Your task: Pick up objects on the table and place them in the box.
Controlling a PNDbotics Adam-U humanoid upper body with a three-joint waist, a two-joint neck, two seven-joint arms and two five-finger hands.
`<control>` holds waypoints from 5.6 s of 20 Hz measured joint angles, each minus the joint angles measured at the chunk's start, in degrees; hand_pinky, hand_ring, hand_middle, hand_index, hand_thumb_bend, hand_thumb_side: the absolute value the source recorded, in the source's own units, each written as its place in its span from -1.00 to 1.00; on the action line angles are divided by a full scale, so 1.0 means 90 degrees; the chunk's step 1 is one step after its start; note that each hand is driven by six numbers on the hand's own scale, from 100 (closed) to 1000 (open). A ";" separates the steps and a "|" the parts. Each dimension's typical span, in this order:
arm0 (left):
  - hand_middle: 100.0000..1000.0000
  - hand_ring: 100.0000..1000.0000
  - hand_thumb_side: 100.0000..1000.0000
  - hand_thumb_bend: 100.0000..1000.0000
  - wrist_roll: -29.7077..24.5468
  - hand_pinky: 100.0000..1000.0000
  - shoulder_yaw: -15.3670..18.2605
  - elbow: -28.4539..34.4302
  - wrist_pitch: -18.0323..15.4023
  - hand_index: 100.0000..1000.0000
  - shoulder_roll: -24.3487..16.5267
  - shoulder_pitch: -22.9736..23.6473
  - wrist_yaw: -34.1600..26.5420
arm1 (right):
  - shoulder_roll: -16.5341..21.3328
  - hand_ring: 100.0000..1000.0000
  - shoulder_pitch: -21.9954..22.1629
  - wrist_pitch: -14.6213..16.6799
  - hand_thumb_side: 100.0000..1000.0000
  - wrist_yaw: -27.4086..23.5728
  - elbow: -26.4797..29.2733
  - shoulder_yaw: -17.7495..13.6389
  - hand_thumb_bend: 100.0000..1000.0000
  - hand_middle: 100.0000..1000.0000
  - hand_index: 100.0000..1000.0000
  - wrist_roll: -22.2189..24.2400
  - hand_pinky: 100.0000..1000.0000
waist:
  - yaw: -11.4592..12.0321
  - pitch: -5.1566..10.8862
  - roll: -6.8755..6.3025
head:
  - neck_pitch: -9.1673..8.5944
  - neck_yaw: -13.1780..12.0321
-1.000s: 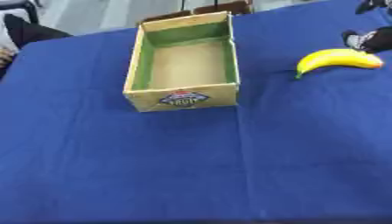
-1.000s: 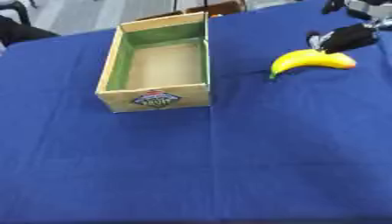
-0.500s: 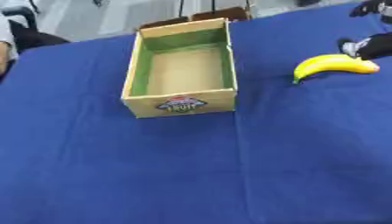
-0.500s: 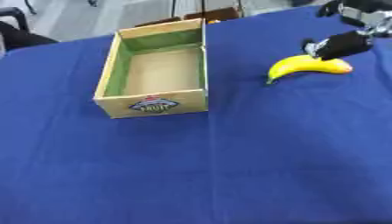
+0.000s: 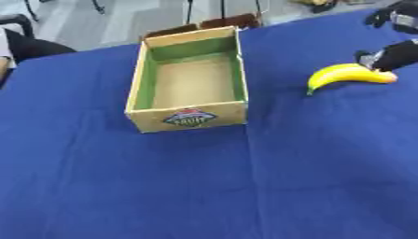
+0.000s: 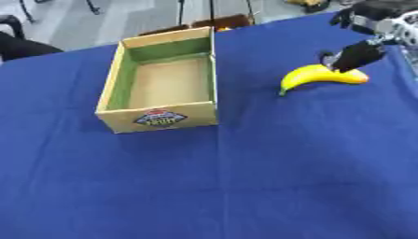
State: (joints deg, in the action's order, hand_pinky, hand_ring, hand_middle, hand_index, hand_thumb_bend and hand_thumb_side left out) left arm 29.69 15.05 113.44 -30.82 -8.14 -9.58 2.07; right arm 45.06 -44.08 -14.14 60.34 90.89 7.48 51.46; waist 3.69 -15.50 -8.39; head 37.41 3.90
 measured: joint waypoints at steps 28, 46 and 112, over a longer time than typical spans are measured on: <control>0.62 0.63 0.92 -1.00 -0.0055 -0.27 -0.0003 0.0000 -0.0003 0.52 0.0005 0.0030 -0.0009 | -0.0469 1.00 -0.0903 0.0228 -0.37 0.0607 -0.2071 0.0464 -0.52 0.84 1.00 0.0040 0.65 | 0.0062 -0.0011 -0.0084 | -0.0136 0.0142; 0.62 0.62 0.89 -1.00 -0.0084 -0.28 -0.0007 0.0000 -0.0025 0.52 0.0057 0.0045 -0.0056 | -0.0528 1.00 -0.0904 0.0397 -0.51 -0.0256 -0.2487 0.0271 -0.30 0.92 1.00 -0.0467 0.81 | 0.0080 -0.0048 -0.0140 | -0.0165 0.0189; 0.62 0.60 0.86 -1.00 -0.0155 -0.30 -0.0044 0.0000 -0.0045 0.52 0.0113 0.0068 -0.0093 | -0.1059 1.00 -0.1606 0.0129 -0.54 -0.0340 -0.4210 0.0037 -1.00 0.88 0.96 -0.0636 0.68 | 0.0103 -0.0085 -0.0199 | -0.0199 0.0248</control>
State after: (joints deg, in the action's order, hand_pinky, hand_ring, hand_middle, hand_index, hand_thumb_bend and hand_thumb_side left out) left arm 28.29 14.66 113.44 -31.22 -7.12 -8.97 1.24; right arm 35.53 -58.53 -12.98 57.28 53.00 7.81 45.73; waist 4.62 -16.27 -10.18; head 35.62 6.13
